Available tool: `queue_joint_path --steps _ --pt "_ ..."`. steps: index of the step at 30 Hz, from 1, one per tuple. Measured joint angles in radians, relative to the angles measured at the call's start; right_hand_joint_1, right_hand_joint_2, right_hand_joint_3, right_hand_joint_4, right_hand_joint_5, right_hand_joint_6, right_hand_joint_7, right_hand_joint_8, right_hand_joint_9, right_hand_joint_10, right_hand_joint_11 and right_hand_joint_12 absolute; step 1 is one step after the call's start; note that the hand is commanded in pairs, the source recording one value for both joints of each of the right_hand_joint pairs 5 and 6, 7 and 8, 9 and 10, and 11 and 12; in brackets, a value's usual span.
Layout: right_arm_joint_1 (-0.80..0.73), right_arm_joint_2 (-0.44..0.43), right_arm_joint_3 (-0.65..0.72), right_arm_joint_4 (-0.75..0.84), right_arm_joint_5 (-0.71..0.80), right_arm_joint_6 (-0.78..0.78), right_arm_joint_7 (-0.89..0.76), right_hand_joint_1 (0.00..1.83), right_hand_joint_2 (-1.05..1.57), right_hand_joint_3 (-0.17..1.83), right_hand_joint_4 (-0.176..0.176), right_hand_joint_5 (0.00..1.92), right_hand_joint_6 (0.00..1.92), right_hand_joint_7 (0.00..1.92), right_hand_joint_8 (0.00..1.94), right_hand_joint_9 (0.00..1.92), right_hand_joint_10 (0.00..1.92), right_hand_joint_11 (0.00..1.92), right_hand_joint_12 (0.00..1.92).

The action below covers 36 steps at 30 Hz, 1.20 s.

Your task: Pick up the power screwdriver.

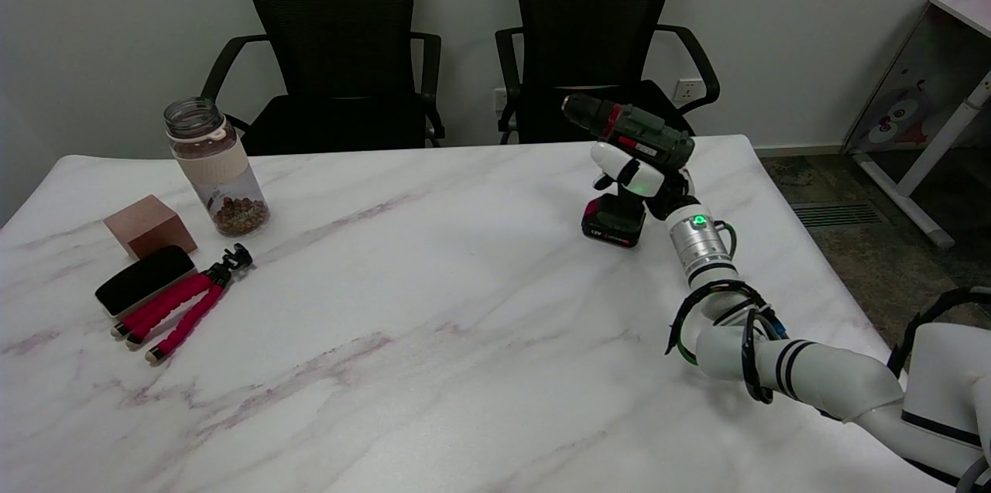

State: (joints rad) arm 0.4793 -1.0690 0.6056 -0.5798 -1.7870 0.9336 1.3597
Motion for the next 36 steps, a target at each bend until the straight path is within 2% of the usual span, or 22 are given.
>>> queue_joint_path --steps 6,8,11,15,21,25,29,35,36 --pt "-0.006 -0.001 0.000 -0.001 0.000 0.003 0.034 0.89 0.08 0.83 0.098 0.34 0.34 0.34 0.34 0.63 0.63 1.03 1.03" --pt "-0.008 -0.002 0.000 -0.001 0.000 0.003 0.046 0.89 0.08 0.83 0.100 0.35 0.35 0.35 0.35 0.65 0.65 1.12 1.12" --pt "-0.011 -0.003 0.000 -0.002 0.000 0.006 0.066 0.91 0.12 0.82 0.107 0.41 0.41 0.41 0.41 0.98 0.98 1.37 1.37" --pt "-0.014 -0.005 0.001 -0.001 0.000 0.008 0.086 0.91 0.17 0.82 0.114 0.47 0.47 0.47 0.47 1.24 1.24 1.51 1.51" --pt "-0.016 -0.007 0.000 0.002 0.000 0.009 0.106 0.91 0.22 0.83 0.125 0.56 0.56 0.56 0.56 1.33 1.33 1.58 1.58" --pt "-0.017 -0.007 0.000 0.003 0.000 0.009 0.115 0.91 0.34 0.78 0.175 0.79 0.79 0.79 0.79 1.41 1.41 1.65 1.65" --pt "-0.018 -0.009 0.000 0.004 0.000 0.009 0.121 0.92 0.40 0.75 0.176 0.89 0.89 0.89 0.89 1.56 1.56 1.75 1.75" --pt "-0.018 -0.009 0.000 0.004 0.000 0.009 0.128 0.91 0.46 0.74 0.176 0.92 0.92 0.92 0.92 1.62 1.62 1.82 1.82" --pt "-0.018 -0.010 -0.001 0.004 0.000 0.008 0.129 0.91 0.50 0.74 0.161 1.00 1.00 1.00 1.00 1.63 1.63 1.84 1.84"
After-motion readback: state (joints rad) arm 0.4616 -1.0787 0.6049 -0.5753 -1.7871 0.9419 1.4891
